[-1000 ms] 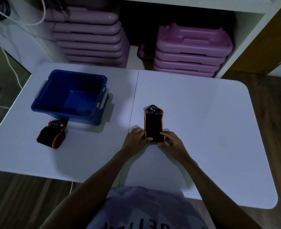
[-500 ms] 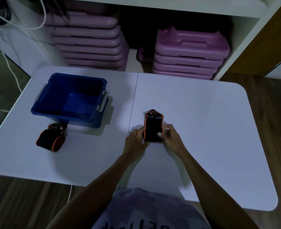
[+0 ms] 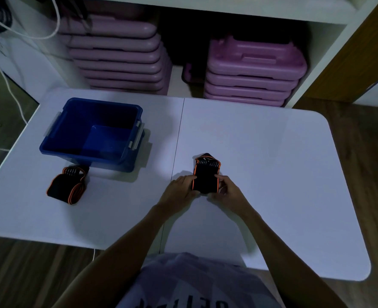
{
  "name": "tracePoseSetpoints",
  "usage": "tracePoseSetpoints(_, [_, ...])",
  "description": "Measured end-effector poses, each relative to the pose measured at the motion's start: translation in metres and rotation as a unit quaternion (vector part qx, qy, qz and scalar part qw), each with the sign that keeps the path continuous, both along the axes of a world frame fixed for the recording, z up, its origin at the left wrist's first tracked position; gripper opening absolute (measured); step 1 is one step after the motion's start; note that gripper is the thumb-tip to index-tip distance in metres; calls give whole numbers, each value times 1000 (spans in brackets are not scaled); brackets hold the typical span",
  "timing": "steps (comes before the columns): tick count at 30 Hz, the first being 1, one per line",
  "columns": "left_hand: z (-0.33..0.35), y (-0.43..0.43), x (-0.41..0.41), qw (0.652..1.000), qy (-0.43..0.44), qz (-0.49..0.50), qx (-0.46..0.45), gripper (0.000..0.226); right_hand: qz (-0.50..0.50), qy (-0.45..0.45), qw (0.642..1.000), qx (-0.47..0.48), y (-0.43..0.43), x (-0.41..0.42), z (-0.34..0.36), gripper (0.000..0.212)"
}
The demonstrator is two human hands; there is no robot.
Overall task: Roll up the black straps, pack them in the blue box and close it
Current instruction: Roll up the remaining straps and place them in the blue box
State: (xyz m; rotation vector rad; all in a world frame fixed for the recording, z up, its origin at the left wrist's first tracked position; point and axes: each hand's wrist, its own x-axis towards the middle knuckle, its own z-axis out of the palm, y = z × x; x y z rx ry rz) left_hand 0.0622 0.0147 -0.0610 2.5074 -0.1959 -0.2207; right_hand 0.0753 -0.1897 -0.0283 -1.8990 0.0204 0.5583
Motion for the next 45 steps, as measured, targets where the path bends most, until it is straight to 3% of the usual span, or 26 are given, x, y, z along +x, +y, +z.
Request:
tracePoseSetpoints(4, [2, -1, -2, 1000, -2, -14, -3, 48, 34, -27, 998, -36, -6, -2, -2, 58])
tracePoseSetpoints(8, [14, -1, -1, 999, -32, -24, -17, 58, 21, -27, 999, -10, -7, 0, -2, 31])
tracePoseSetpoints(11, [14, -2, -2, 999, -24, -16, -35, 50, 25, -31, 998, -46, -9, 1, -10, 10])
tracePoseSetpoints(13, [15, -3, -4, 999, 10, -9, -43, 45, 26, -26, 998, -58, -9, -1, -13, 16])
tracePoseSetpoints(17, [12, 4, -6, 996, -15, -82, 30, 67, 21, -31, 996, -79, -7, -3, -17, 17])
tracePoseSetpoints(19, [11, 7, -4, 996, -18, -84, 30, 67, -1, -32, 998, -53, -4, -6, -19, 9])
tracePoseSetpoints(21, [13, 6, -1, 998, 8, -65, 9, 67, -21, -41, 999, -19, -3, -10, -14, 17])
tracePoseSetpoints(26, [19, -6, 8, 987, 108, 71, -91, 34, 19, -55, 998, 12, -9, -15, -3, 44])
tracePoseSetpoints(28, [19, -12, 9, 976, 112, 129, -131, 28, -15, -35, 999, 30, -9, -11, -5, 37])
tracePoseSetpoints(30, [17, -15, 10, 963, 116, 183, -163, 32, -33, -23, 999, 35, -4, -4, -2, 20])
tracePoseSetpoints(35, [16, -17, 18, 931, 108, 276, -215, 38, -22, -58, 997, 52, 5, 16, -2, 40])
tracePoseSetpoints(37, [23, -19, 24, 930, 118, 255, -236, 47, -62, -6, 996, 62, 9, 19, 1, 25])
tracePoseSetpoints(39, [30, -21, 28, 947, 128, 188, -227, 48, -106, 52, 989, 86, 9, 23, -2, 30])
tracePoseSetpoints(41, [33, -20, 31, 947, 153, 174, -224, 36, -88, 74, 990, 83, 5, 27, -3, 40])
tracePoseSetpoints(45, [22, -14, 26, 941, 160, 180, -238, 25, -27, 57, 996, 69, 2, 25, 6, 24])
